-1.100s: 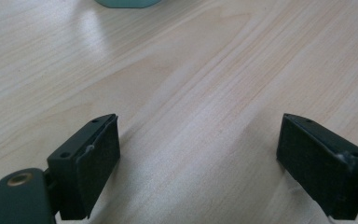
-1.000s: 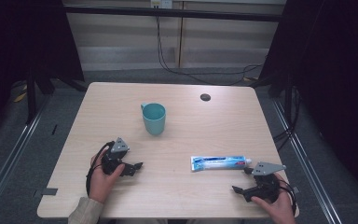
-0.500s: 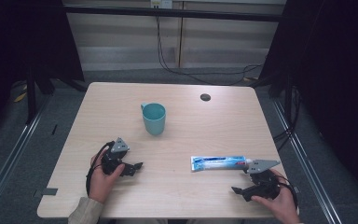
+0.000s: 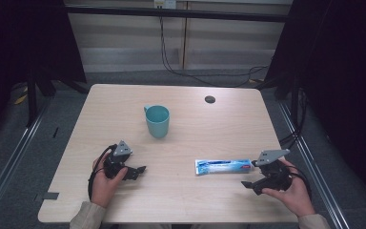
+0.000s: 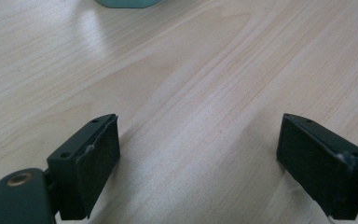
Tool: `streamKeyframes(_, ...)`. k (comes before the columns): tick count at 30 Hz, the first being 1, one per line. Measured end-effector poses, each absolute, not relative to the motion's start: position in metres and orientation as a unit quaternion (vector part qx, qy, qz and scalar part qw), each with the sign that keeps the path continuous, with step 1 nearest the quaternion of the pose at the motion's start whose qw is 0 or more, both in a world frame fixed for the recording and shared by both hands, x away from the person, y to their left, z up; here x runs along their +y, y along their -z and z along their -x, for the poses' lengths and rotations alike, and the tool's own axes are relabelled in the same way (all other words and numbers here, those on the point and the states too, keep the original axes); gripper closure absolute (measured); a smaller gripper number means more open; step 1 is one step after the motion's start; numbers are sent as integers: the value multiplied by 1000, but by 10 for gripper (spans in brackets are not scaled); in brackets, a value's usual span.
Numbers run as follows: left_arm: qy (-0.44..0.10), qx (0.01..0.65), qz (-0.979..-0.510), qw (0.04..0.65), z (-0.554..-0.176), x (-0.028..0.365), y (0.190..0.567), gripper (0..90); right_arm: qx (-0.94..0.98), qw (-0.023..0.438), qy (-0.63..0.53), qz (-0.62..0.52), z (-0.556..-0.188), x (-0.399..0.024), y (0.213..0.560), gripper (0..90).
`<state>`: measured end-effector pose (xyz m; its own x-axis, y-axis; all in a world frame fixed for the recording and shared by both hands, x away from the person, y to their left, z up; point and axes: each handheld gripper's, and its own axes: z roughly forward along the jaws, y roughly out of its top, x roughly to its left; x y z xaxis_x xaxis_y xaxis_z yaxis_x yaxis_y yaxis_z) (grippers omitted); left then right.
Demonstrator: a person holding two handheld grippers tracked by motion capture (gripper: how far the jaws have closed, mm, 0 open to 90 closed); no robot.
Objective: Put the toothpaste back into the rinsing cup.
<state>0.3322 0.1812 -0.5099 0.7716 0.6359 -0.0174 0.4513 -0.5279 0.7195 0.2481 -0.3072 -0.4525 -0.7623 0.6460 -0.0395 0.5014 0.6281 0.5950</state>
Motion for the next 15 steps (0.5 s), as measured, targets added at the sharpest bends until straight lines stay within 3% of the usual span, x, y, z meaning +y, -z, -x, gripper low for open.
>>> streamKeyframes(15, -124, 314, -865, 371, -332, 181, 510, 129, 904, 129, -266, -310, -274, -303, 440, 144)
